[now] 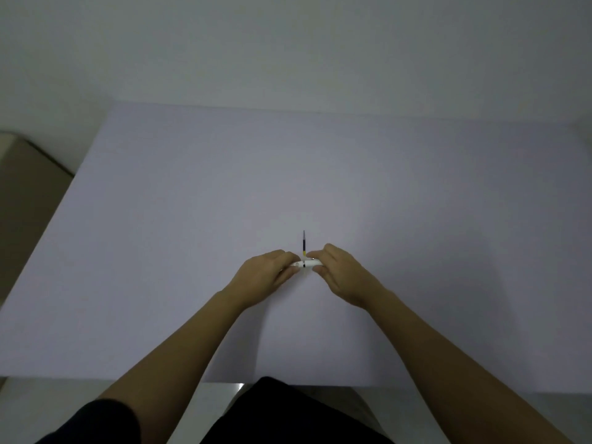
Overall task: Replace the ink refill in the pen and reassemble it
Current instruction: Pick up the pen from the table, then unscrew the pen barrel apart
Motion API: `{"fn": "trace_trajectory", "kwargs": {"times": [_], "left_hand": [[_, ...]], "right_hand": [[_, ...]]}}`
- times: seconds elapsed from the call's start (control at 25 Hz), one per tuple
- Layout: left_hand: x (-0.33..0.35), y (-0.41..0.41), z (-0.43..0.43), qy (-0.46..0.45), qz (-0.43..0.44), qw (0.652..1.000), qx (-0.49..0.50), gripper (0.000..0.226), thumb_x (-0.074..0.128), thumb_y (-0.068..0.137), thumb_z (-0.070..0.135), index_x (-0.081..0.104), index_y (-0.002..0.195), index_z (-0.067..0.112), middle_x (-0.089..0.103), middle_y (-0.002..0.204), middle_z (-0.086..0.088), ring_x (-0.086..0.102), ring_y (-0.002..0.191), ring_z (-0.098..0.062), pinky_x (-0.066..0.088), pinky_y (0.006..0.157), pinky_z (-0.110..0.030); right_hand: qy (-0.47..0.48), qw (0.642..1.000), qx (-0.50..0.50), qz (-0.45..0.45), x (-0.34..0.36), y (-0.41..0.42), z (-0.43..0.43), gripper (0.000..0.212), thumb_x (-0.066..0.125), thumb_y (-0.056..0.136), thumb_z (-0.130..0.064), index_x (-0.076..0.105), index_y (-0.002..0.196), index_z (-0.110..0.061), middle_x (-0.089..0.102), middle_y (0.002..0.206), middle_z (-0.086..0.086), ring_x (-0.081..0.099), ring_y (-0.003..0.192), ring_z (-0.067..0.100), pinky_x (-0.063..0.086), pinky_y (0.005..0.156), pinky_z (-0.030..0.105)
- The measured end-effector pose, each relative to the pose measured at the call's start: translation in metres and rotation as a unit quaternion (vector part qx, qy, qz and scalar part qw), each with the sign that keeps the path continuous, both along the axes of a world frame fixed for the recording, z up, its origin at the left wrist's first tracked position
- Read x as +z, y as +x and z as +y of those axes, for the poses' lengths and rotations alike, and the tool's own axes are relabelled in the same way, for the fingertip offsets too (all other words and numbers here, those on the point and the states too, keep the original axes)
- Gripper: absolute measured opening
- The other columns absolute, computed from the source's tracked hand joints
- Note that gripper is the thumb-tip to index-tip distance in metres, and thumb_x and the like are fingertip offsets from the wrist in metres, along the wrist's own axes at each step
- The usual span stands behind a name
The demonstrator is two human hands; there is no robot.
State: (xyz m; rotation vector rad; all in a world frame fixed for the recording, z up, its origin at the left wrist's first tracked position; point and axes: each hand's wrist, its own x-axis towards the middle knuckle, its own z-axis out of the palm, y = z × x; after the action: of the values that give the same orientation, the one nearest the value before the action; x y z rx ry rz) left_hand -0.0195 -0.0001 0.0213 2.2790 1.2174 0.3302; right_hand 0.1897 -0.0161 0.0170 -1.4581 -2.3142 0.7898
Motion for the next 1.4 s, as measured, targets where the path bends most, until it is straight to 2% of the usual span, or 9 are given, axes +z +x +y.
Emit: {"fn": "trace_trajectory", "kwargs": {"times": [0.12,0.28,0.4,0.64,0.72,0.88,1.12,1.28,1.4], "left_hand": [[0.001,0.003,-0.002,-0.011,-0.036,0.999,0.001,0.025,0.047,0.095,0.028,0.061,0.111,0.016,0.06,0.083,0.002,0.045,0.068,-0.009,0.033,0.062,-0.02],[0.004,0.003,-0.006,0.01,-0.058,0.998,-0.009,0.023,0.048,0.095,0.022,0.062,0.11,0.013,0.049,0.07,0.006,0.042,0.062,-0.011,0.033,0.059,-0.021],[0.003,-0.015,-0.005,-0.017,-0.083,0.995,0.052,0.019,0.049,0.095,0.022,0.064,0.104,0.016,0.049,0.065,0.004,0.044,0.059,-0.01,0.037,0.059,-0.022],[-0.001,-0.019,-0.004,-0.053,-0.112,0.986,0.116,0.013,0.049,0.094,0.027,0.062,0.092,0.024,0.047,0.061,0.004,0.046,0.06,-0.007,0.035,0.06,-0.018],[-0.004,-0.012,-0.004,-0.082,-0.156,0.968,0.176,0.014,0.049,0.094,0.029,0.062,0.089,0.026,0.053,0.065,0.001,0.047,0.062,-0.009,0.038,0.061,-0.024],[-0.007,-0.002,-0.005,-0.132,-0.225,0.93,0.261,0.019,0.051,0.092,0.026,0.065,0.102,0.034,0.063,0.084,0.012,0.061,0.076,-0.017,0.049,0.071,-0.028],[-0.009,0.003,-0.002,-0.136,-0.232,0.929,0.254,0.032,0.05,0.091,0.028,0.058,0.087,0.059,0.065,0.084,0.006,0.062,0.074,-0.015,0.049,0.071,-0.026],[-0.013,0.003,0.0,-0.135,-0.238,0.928,0.251,0.033,0.05,0.091,0.029,0.057,0.087,0.061,0.065,0.083,0.005,0.061,0.073,-0.015,0.048,0.069,-0.025],[-0.016,0.001,0.003,-0.142,-0.241,0.924,0.26,0.028,0.051,0.091,0.029,0.059,0.092,0.056,0.064,0.083,0.009,0.062,0.076,-0.016,0.049,0.071,-0.026]], "right_hand": [[-0.003,1.0,-0.011,-0.001,0.003,0.001,0.003,0.022,0.043,0.096,-0.015,0.058,0.104,-0.001,0.056,0.096,0.015,0.05,0.083,0.026,0.034,0.074,0.026],[-0.022,1.0,0.014,0.007,0.006,-0.001,0.004,0.018,0.042,0.096,-0.011,0.056,0.095,0.0,0.055,0.092,0.015,0.047,0.079,0.024,0.031,0.07,0.024],[-0.007,0.999,-0.044,0.027,0.009,0.018,0.011,0.018,0.041,0.095,-0.01,0.055,0.093,0.001,0.053,0.089,0.012,0.044,0.079,0.02,0.028,0.07,0.021],[-0.012,0.998,-0.056,0.007,0.006,0.036,0.018,0.02,0.039,0.097,-0.013,0.055,0.104,-0.004,0.046,0.094,0.001,0.045,0.08,0.017,0.03,0.07,0.022],[-0.03,0.996,-0.08,0.007,-0.001,0.028,0.018,0.023,0.038,0.096,-0.011,0.054,0.112,-0.005,0.044,0.097,0.002,0.044,0.078,0.017,0.029,0.07,0.021],[-0.074,0.992,-0.102,-0.02,-0.018,0.022,0.025,0.032,0.046,0.094,-0.009,0.052,0.125,-0.003,0.049,0.107,0.015,0.051,0.085,0.024,0.031,0.073,0.018],[-0.177,0.934,-0.277,0.139,-0.023,0.021,0.04,0.015,0.063,0.082,-0.013,0.063,0.097,-0.015,0.059,0.078,-0.006,0.055,0.075,0.015,0.039,0.057,0.002],[-0.22,0.929,-0.27,0.124,-0.024,0.014,0.053,0.034,0.059,0.087,-0.013,0.059,0.121,-0.013,0.059,0.105,0.001,0.056,0.091,0.013,0.036,0.072,0.011],[-0.232,0.914,-0.306,0.127,-0.027,0.006,0.057,0.04,0.066,0.083,-0.014,0.055,0.121,-0.01,0.061,0.097,0.004,0.056,0.088,0.014,0.039,0.078,0.021]]}}
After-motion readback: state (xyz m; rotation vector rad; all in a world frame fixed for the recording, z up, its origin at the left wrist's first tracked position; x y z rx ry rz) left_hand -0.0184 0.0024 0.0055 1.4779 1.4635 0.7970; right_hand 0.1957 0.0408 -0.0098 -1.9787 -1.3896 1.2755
